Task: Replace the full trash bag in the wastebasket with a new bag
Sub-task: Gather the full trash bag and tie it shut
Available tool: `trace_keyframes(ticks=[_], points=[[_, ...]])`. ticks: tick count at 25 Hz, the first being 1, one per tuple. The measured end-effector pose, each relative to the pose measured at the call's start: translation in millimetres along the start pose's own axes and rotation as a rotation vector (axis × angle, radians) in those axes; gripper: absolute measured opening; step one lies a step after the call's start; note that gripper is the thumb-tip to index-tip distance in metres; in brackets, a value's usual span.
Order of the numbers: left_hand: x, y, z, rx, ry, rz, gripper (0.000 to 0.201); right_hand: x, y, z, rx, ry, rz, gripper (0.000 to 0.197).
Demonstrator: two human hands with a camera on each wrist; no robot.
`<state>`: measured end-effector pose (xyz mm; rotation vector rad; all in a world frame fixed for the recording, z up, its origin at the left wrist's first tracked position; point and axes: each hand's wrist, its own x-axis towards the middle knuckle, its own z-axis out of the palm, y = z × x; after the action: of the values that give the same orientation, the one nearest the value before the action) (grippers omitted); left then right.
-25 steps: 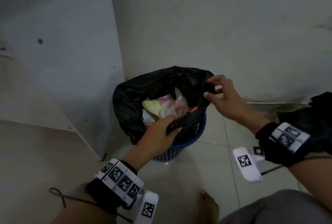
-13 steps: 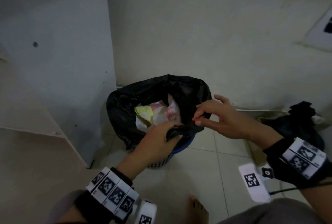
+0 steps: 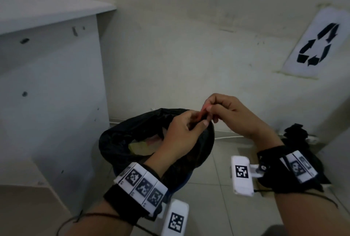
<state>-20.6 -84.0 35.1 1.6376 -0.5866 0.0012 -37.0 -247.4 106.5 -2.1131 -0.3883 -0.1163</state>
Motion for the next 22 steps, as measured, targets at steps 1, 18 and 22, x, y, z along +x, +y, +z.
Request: trace_keyframes(ticks=[1, 18, 22], points=[[3, 3, 8, 0.027, -0.029, 0.045, 0.024, -2, 2, -5, 0.097, 0.054, -0.011, 0.018], [19, -74, -10, 1.000, -0.201, -0.056, 0.031, -8, 49, -30, 0.559, 0.474, 0.151, 0.017], [13, -78, -17, 1.056, -0.134, 0.075, 0.038, -10, 73, 4, -0.565, -0.201, 0.253, 0.018]])
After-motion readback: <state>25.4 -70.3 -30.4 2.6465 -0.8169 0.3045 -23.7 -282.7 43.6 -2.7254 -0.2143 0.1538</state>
